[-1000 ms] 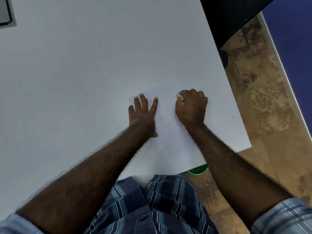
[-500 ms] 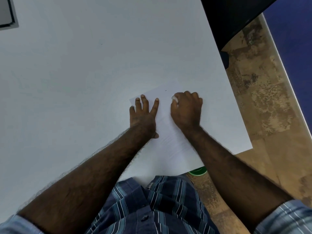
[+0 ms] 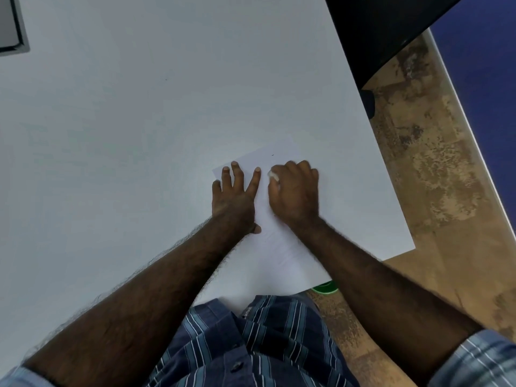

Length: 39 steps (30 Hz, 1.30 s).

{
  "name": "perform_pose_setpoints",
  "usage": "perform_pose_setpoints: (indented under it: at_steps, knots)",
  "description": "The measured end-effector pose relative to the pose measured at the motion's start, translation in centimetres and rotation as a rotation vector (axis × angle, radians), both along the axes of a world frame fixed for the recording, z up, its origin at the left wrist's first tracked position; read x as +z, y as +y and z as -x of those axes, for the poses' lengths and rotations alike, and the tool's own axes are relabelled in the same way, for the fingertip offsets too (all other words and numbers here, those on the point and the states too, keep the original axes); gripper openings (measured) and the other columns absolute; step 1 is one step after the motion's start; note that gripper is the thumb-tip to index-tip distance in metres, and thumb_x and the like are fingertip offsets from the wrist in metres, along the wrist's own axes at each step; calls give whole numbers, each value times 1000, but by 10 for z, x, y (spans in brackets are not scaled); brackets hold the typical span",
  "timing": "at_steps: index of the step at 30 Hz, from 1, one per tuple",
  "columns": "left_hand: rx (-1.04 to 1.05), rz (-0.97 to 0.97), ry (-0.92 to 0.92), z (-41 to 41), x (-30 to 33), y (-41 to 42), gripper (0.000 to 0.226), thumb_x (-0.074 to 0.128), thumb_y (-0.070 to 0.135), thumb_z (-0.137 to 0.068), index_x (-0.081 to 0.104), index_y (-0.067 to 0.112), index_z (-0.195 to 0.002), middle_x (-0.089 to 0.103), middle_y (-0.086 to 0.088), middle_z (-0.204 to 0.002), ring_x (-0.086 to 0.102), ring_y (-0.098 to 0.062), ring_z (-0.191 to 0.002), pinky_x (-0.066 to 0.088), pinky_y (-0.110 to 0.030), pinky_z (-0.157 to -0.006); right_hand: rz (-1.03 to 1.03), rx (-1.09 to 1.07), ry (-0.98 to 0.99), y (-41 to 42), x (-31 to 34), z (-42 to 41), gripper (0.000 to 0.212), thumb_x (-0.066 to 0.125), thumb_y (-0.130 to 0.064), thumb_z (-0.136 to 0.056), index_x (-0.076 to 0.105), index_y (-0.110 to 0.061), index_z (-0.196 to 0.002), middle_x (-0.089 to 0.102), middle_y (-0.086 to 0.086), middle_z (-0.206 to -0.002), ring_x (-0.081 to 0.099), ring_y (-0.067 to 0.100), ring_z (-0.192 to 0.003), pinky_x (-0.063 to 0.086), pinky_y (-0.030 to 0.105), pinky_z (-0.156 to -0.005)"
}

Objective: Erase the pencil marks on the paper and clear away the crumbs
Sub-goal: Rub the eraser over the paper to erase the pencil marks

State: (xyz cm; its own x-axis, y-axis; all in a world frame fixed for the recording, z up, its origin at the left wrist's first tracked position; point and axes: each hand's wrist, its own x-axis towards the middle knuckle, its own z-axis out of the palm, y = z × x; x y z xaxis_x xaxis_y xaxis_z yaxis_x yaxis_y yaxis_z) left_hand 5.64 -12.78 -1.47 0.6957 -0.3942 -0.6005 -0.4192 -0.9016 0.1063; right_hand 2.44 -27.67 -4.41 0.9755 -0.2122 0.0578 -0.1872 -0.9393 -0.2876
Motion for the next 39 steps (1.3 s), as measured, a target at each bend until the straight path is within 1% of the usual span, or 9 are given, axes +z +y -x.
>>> perform_pose_setpoints:
  at_steps: [3,8,10,16,20,23,29,35,39]
  knots:
    - [4,13,5,1,-1,1,144,84,64,-72,-23,28,-161,-25,-25,-165,-10,-47,-156,14,-55,-126,20,129,5,3,0,11,22,59,-26,-96,76,-16,-107,72,3,-96,60,28,-91,45,43,-79]
    - [15,15,25,0,0,2,144,84,63,-73,-25,30,-160,-28,-24,-165,-14,-45,-156,10,-54,-127,83,-116,-34,-32,-3,-29,21,55,-25,-89,75,-20,-94,68,3,-89,58,33,-89,41,44,-77]
    - [16,17,29,-1,0,2,143,84,63,-73,-25,30,-160,-28,-24,-165,-15,-45,-156,10,-54,-127,65,-144,-36,-34,-1,-34,22,54,-25,-89,74,-19,-93,68,3,-88,58,34,-89,41,44,-78]
    - [16,43,15,0,-3,3,145,84,65,-71,-24,30,-161,-28,-24,-165,-13,-46,-156,11,-55,-126,23,144,10,8,1,9,22,58,-27,-100,76,-17,-107,73,2,-98,61,27,-93,45,44,-82]
    - [18,36,35,-1,-1,4,144,84,63,-73,-26,31,-160,-31,-23,-164,-16,-45,-156,9,-55,-126,61,-36,-54,-17,-4,-16,13,64,-21,-90,75,-20,-96,70,2,-89,59,30,-87,40,40,-76]
    - [20,38,34,-1,0,4,144,84,63,-72,-26,31,-160,-31,-23,-164,-16,-45,-156,8,-55,-125,50,-179,-73,-31,-3,-35,12,62,-21,-90,74,-19,-89,68,1,-84,58,30,-85,37,39,-73]
    - [31,63,1,0,-1,7,147,86,66,-68,-21,28,-162,-24,-21,-167,-10,-44,-157,13,-55,-125,28,109,-38,-4,-3,-15,19,60,-25,-95,75,-17,-103,72,1,-95,60,28,-90,43,43,-79]
    - [36,66,-4,0,0,8,147,86,66,-68,-21,29,-162,-24,-19,-168,-10,-42,-157,12,-54,-125,54,-143,-40,-31,-7,-47,15,59,-25,-93,74,-19,-91,69,0,-87,59,29,-88,43,42,-76]
    - [25,68,-13,0,-2,8,146,85,67,-68,-21,28,-162,-23,-20,-167,-9,-43,-157,13,-54,-125,-4,-57,-28,-9,1,-29,25,50,-28,-92,74,-18,-94,70,2,-90,59,30,-89,44,43,-77]
